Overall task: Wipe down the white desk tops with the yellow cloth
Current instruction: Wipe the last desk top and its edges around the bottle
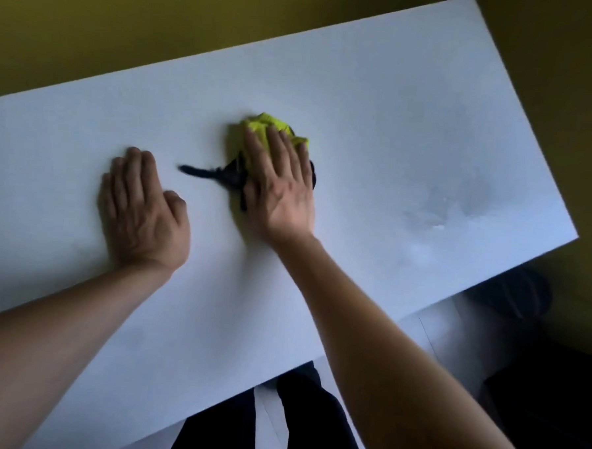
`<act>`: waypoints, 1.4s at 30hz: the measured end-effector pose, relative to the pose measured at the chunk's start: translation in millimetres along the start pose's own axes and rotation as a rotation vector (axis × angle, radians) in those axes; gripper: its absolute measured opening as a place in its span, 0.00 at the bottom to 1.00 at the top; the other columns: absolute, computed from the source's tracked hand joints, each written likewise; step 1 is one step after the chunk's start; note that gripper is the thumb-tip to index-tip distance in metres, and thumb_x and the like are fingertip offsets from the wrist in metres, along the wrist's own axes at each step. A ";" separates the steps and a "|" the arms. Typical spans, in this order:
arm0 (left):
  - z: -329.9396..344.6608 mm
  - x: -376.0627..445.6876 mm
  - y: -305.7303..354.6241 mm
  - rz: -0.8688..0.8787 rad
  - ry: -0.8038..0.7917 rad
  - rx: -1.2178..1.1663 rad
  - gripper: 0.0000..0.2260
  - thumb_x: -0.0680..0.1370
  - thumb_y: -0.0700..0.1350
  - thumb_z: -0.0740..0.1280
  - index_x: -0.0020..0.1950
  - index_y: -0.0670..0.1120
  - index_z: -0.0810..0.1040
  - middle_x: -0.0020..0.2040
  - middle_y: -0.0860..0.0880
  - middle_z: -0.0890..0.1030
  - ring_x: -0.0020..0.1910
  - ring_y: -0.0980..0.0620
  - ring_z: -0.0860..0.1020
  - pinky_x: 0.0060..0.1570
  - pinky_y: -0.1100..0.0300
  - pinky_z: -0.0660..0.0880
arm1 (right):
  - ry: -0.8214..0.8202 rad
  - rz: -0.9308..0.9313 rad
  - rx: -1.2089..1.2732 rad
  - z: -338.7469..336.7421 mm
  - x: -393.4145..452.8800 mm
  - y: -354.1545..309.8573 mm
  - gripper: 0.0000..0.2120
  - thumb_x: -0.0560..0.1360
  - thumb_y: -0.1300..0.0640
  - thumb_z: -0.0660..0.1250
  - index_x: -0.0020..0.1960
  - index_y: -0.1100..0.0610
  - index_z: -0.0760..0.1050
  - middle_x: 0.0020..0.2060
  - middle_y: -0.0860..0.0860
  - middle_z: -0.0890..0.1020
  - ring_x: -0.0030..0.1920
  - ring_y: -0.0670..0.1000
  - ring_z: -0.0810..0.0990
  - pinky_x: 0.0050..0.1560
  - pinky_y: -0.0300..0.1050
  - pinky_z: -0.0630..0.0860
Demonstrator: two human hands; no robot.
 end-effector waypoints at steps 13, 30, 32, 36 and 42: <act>14.0 -35.6 117.0 0.327 -0.107 -0.186 0.22 0.83 0.43 0.55 0.76 0.42 0.71 0.79 0.40 0.69 0.77 0.36 0.67 0.76 0.41 0.63 | -0.025 0.026 0.022 -47.9 -127.1 36.7 0.28 0.81 0.50 0.61 0.80 0.52 0.64 0.78 0.57 0.65 0.80 0.56 0.59 0.79 0.60 0.54; 26.1 -57.9 161.0 0.167 -0.086 -0.105 0.23 0.83 0.45 0.54 0.79 0.45 0.67 0.82 0.43 0.65 0.82 0.40 0.61 0.82 0.47 0.52 | 0.196 0.546 -0.178 -173.5 -144.3 276.7 0.36 0.72 0.53 0.58 0.81 0.54 0.61 0.79 0.59 0.62 0.79 0.60 0.59 0.78 0.64 0.55; 27.3 -57.7 160.4 0.163 -0.086 -0.102 0.23 0.84 0.45 0.53 0.79 0.45 0.67 0.82 0.44 0.65 0.82 0.40 0.61 0.82 0.46 0.53 | 0.071 0.412 -0.102 -145.8 -152.1 225.8 0.37 0.72 0.51 0.60 0.81 0.52 0.59 0.80 0.59 0.59 0.79 0.63 0.57 0.77 0.63 0.57; 30.6 -58.2 156.5 0.180 -0.066 -0.126 0.23 0.84 0.43 0.53 0.79 0.44 0.68 0.82 0.43 0.66 0.81 0.39 0.62 0.82 0.45 0.54 | -0.113 -0.035 0.030 -95.8 -160.8 111.7 0.33 0.76 0.52 0.66 0.80 0.53 0.64 0.77 0.59 0.65 0.79 0.59 0.59 0.79 0.60 0.53; 30.6 -56.8 154.6 0.191 -0.088 -0.120 0.23 0.84 0.43 0.51 0.80 0.45 0.66 0.82 0.44 0.65 0.82 0.40 0.60 0.82 0.46 0.54 | -0.064 0.019 -0.020 -110.0 -109.8 184.5 0.34 0.75 0.50 0.63 0.80 0.51 0.63 0.78 0.58 0.65 0.78 0.62 0.60 0.76 0.61 0.58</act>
Point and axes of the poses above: each hand's wrist, its own x-axis towards the middle knuckle, its own z-axis out of the palm, y = z × x, the point moved 3 cm from there along x, towards the middle knuckle
